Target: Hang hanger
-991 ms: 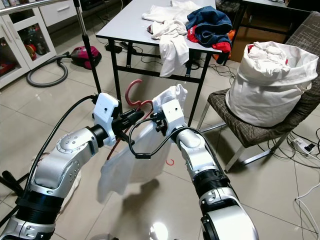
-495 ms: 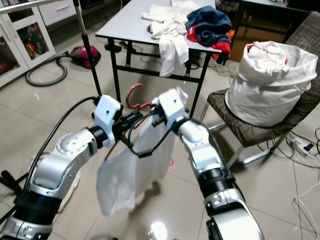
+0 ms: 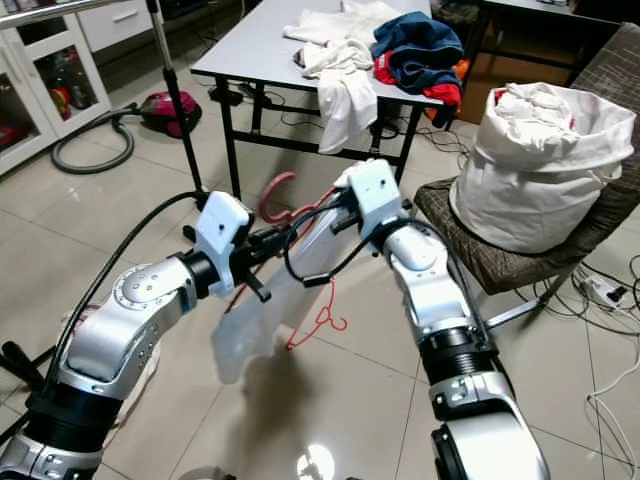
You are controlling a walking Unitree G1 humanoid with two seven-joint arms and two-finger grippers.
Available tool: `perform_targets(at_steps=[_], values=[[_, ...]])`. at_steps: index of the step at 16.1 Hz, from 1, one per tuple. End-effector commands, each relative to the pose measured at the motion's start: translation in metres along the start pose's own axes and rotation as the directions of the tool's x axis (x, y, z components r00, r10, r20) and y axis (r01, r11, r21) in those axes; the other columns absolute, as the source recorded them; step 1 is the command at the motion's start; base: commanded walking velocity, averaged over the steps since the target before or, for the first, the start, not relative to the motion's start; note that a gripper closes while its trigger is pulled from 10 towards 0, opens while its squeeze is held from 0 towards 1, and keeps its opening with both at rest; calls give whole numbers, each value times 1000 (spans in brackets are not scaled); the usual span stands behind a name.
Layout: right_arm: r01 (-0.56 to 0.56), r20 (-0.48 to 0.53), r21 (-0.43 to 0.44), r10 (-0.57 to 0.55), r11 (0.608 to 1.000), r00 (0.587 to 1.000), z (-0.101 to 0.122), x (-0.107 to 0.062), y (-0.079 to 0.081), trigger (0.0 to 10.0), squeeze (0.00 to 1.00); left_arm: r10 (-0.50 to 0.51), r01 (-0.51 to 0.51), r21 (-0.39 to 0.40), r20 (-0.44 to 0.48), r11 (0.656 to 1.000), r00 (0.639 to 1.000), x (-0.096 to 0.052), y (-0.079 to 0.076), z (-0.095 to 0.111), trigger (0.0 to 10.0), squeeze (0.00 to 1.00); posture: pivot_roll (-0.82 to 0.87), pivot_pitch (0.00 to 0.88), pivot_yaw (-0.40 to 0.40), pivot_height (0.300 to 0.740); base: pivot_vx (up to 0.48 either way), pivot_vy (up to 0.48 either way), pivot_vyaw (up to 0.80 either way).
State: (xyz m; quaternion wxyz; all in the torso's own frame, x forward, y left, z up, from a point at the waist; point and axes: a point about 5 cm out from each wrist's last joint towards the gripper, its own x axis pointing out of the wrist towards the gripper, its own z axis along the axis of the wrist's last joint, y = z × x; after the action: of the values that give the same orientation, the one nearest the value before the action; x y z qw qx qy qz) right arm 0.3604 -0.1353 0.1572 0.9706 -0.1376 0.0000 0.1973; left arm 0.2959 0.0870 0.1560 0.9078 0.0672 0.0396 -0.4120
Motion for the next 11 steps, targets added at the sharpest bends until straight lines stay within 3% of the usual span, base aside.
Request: perform_targets(at_steps=[1, 5, 8, 11], values=[[97, 94, -3, -96, 995, 991, 23, 2, -23, 0, 0, -60, 59, -18, -91, 998, 994, -3, -9, -17, 10000, 0, 63, 0, -21, 740, 0, 0, 0], [207, 129, 6, -206, 978, 970, 30, -1, -48, 0, 0, -142, 141, -17, -126, 990, 982, -7, -19, -24, 10000, 0, 64, 0, -23, 740, 0, 0, 0], [226, 187, 16, -225, 974, 956, 45, 2, -57, 0, 0, -178, 177, -16, -139, 984, 974, -8, -26, -26, 10000, 0, 67, 0, -25, 740, 0, 0, 0], [311, 236, 56, -315, 949, 919, 54, -1, -74, 0, 0, -204, 203, -20, -149, 979, 968, -10, -29, -27, 10000, 0, 69, 0, -23, 740, 0, 0, 0]])
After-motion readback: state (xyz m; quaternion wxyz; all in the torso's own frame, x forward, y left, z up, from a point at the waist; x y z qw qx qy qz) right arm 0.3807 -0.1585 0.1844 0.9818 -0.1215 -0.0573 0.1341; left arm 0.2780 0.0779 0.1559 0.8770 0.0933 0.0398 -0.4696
